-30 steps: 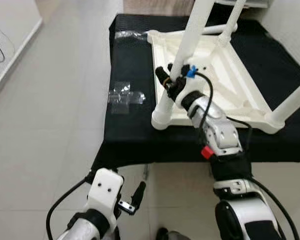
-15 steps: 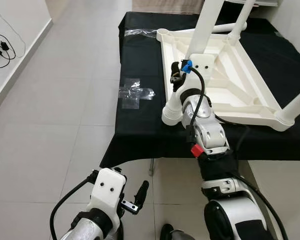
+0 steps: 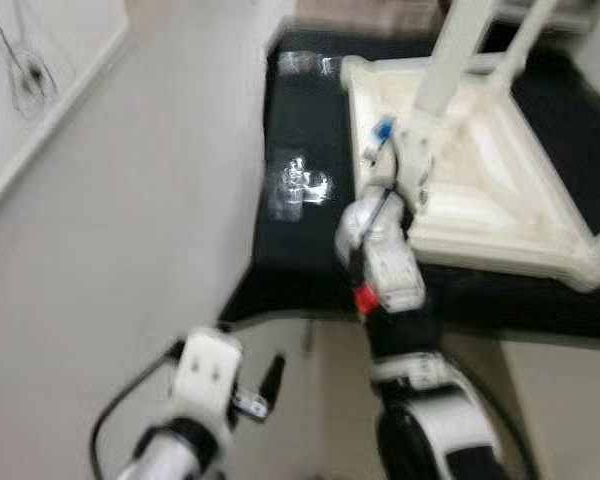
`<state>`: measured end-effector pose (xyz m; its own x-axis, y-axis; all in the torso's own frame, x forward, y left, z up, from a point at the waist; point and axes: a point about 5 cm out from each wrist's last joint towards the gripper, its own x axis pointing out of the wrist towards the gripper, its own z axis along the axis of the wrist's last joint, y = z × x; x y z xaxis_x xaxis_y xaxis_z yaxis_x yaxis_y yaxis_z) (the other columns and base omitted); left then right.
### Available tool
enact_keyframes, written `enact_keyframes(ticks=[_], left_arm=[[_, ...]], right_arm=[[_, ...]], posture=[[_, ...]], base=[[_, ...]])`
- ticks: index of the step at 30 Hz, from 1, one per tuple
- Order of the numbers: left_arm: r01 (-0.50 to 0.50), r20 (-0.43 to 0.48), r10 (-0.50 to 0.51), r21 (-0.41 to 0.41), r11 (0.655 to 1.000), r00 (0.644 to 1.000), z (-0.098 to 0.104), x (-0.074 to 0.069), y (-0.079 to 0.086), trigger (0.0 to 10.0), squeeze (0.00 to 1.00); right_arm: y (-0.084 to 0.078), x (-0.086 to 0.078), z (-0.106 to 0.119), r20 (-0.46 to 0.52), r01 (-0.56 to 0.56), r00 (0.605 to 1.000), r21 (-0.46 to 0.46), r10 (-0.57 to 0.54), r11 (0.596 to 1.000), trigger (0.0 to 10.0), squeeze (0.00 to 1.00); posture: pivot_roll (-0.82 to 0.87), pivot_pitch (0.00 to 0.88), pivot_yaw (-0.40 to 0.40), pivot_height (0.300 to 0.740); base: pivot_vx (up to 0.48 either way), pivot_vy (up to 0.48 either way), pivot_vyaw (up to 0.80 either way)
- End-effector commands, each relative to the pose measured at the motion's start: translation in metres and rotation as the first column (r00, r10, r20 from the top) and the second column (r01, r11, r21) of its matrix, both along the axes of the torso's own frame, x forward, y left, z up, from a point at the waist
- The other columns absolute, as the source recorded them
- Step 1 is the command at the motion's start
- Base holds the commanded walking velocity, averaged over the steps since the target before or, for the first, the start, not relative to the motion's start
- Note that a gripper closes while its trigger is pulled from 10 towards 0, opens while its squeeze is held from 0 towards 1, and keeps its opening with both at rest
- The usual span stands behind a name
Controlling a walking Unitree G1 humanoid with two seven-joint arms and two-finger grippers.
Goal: Building children table
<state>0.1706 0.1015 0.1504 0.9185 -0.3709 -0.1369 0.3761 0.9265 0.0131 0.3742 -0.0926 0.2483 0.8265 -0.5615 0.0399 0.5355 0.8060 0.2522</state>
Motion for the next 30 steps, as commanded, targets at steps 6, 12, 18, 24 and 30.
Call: enact_keyframes(ticks=[6, 12, 18, 24, 30], left_arm=[[0.003, -0.029, -0.003, -0.010, 1.000, 1.000, -0.005, -0.004, -0.003, 10.0, 0.00], [0.008, -0.031, -0.008, -0.011, 1.000, 0.999, -0.007, -0.005, -0.003, 10.0, 0.00], [0.009, -0.030, -0.009, -0.012, 1.000, 0.999, -0.007, -0.004, -0.004, 10.0, 0.00], [0.009, -0.029, -0.009, -0.013, 1.000, 1.000, -0.008, -0.003, -0.004, 10.0, 0.00], [0.008, -0.027, -0.008, -0.015, 1.000, 1.000, -0.009, 0.001, -0.006, 10.0, 0.00]], right_arm=[[0.009, -0.010, -0.068, -0.308, 0.117, 0.948, 0.117, -0.076, 0.986, 10.0, 0.00], [0.021, -0.005, -0.057, -0.238, 0.034, 0.971, 0.137, 0.000, 0.990, 10.0, 0.00], [0.055, 0.001, -0.054, -0.163, -0.381, 0.907, 0.083, 0.390, 0.921, 10.0, 0.00], [0.059, 0.001, -0.058, -0.160, -0.461, 0.868, 0.087, 0.469, 0.883, 10.0, 0.00], [0.050, 0.005, -0.064, -0.159, -0.568, 0.804, 0.081, 0.573, 0.819, 10.0, 0.00]], posture=[[0.16, 0.198, -0.114, 0.740], [0.16, 0.188, -0.112, 0.740], [0.15, 0.188, -0.113, 0.740], [0.15, 0.184, -0.114, 0.740], [0.14, 0.177, -0.118, 0.740]], base=[[0.000, 0.000, 0.00], [0.000, 0.000, 0.00], [0.000, 0.000, 0.00], [0.000, 0.000, 0.00], [0.000, 0.000, 0.00]])
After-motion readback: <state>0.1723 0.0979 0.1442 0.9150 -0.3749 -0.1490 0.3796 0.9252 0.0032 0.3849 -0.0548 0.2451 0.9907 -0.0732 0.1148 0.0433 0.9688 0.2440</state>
